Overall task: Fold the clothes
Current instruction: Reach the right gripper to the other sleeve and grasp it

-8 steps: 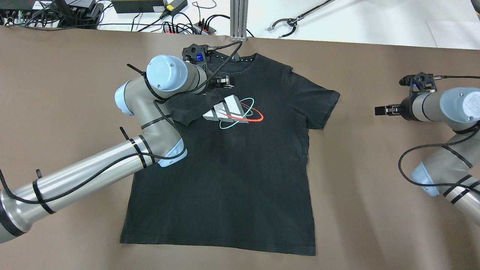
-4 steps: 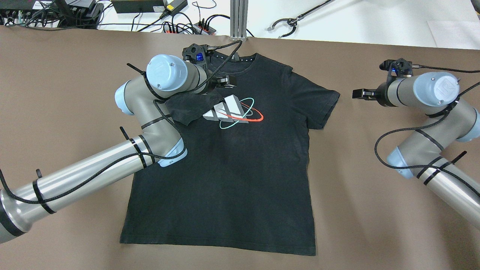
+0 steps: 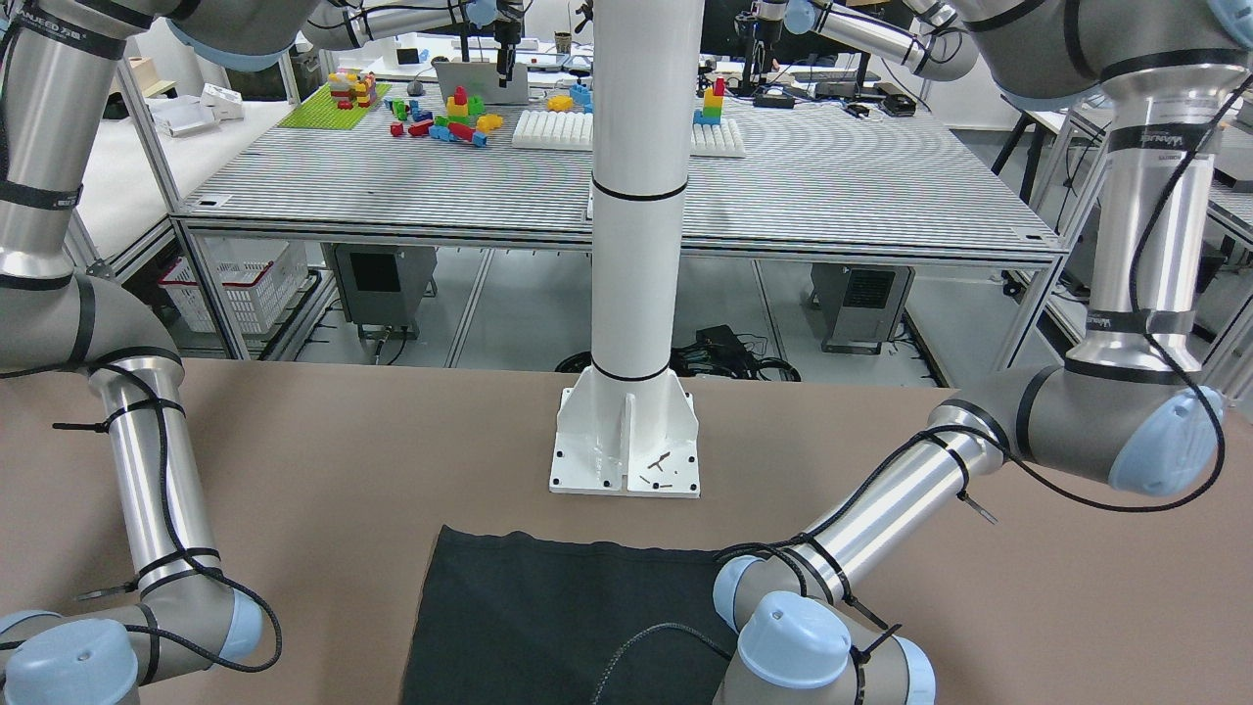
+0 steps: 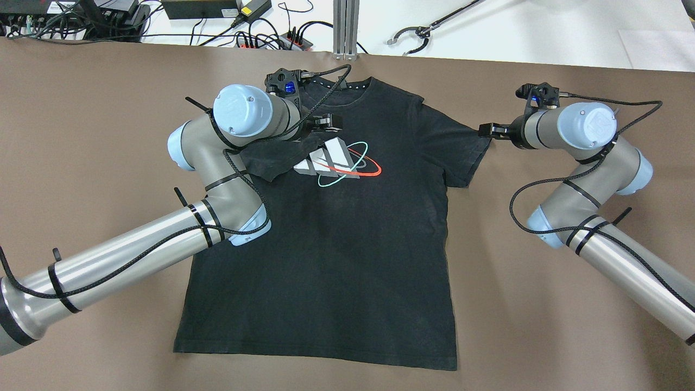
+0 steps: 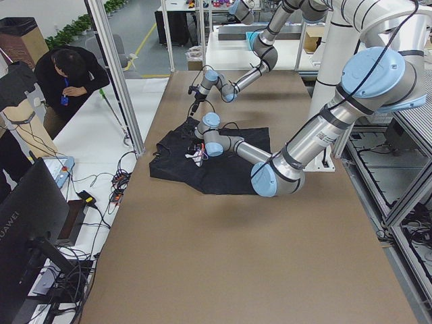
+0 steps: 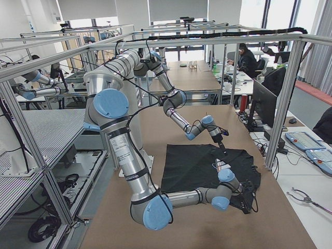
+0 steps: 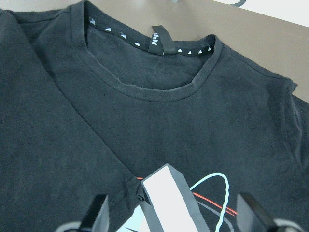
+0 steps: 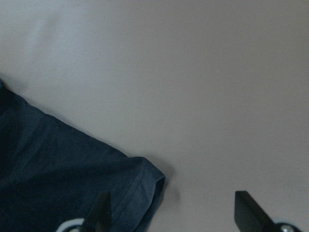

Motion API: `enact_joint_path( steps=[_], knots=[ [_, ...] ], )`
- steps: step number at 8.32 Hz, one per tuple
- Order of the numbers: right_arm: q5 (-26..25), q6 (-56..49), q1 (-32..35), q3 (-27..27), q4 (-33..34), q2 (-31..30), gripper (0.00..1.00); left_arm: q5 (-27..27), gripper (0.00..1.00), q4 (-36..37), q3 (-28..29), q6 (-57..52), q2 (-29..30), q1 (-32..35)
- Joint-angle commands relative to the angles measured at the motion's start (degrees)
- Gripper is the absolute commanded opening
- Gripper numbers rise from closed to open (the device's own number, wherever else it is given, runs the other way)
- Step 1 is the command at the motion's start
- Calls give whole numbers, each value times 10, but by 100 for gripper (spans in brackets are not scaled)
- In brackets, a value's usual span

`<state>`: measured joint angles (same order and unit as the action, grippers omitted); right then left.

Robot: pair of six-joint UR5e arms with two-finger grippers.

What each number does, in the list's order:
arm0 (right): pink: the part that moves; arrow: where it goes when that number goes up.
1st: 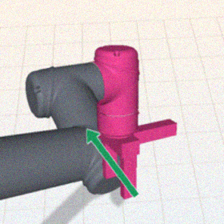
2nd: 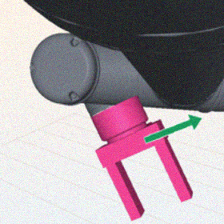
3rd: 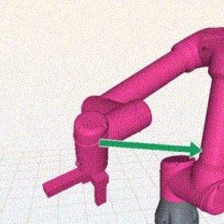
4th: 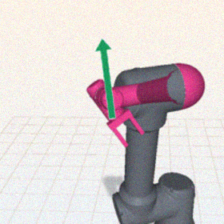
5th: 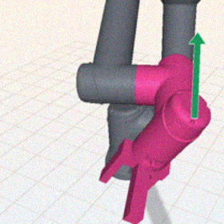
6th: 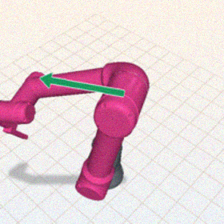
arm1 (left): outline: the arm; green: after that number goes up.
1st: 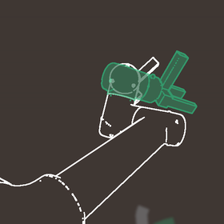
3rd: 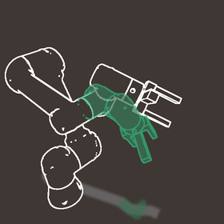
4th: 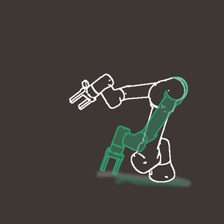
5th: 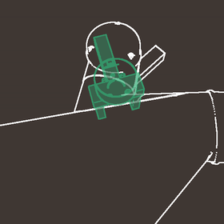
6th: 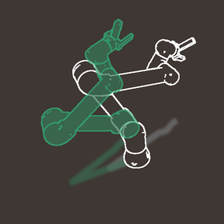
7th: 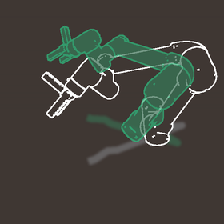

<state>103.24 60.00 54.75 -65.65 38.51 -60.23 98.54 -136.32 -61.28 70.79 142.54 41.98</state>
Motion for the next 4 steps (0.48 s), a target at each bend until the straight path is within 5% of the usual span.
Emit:
enact_joint_path(
  steps=[1,4],
  knots=[
    [-7,5,-13,64,-33,38,89,-1,94,-1,0,0,-2,-1],
    [-13,29,-15,101,-88,37,91,-1,94,-1,2,-2,-2,-1]
  ],
)
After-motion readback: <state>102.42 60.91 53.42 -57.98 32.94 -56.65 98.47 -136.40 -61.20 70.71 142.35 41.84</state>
